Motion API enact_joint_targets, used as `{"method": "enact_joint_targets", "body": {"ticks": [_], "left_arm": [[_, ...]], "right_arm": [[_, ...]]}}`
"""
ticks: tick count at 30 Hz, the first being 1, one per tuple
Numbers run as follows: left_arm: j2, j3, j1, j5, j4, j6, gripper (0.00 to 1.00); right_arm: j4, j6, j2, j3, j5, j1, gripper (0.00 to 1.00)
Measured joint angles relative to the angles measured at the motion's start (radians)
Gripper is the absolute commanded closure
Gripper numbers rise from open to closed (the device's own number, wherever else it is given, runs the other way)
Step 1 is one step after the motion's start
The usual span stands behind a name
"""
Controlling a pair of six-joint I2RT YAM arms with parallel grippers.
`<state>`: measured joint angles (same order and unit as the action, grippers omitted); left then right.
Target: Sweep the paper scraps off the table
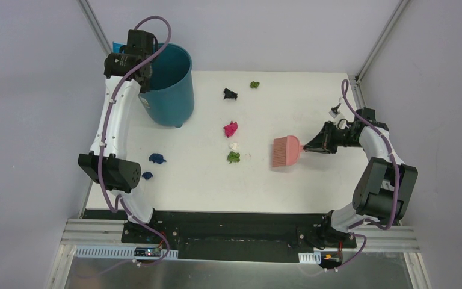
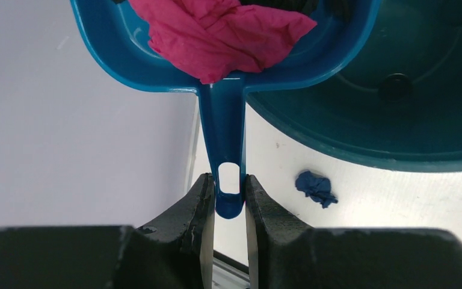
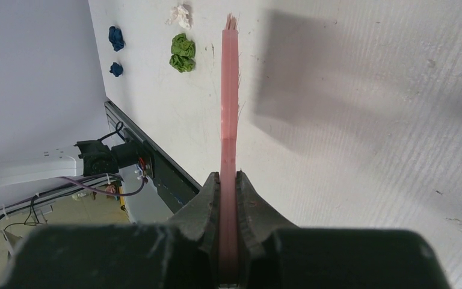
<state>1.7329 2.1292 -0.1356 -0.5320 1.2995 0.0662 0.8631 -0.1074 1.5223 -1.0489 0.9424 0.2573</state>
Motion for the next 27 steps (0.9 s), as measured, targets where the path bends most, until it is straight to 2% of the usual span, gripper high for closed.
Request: {"method": "enact_joint_targets", "body": {"ticks": [12,20,27], "left_arm": [[0.04,0.004,0.0,-0.111,-0.007,0.081,1.0],[0.12,0.034,0.0,-0.161,-0.014,0.146,1.0],[0.141,0.034,-0.006,-0.195,-0.029,0.245,1.0]], "right_arm": [[0.016,-0.016,-0.001,-0.004,0.009,0.0,1.0],[0.03,-0.026,0.0,-0.008,0.01,0.0,1.0],[0.04,-0.033,0.014,-0.015,0.017,0.0,1.0]]}}
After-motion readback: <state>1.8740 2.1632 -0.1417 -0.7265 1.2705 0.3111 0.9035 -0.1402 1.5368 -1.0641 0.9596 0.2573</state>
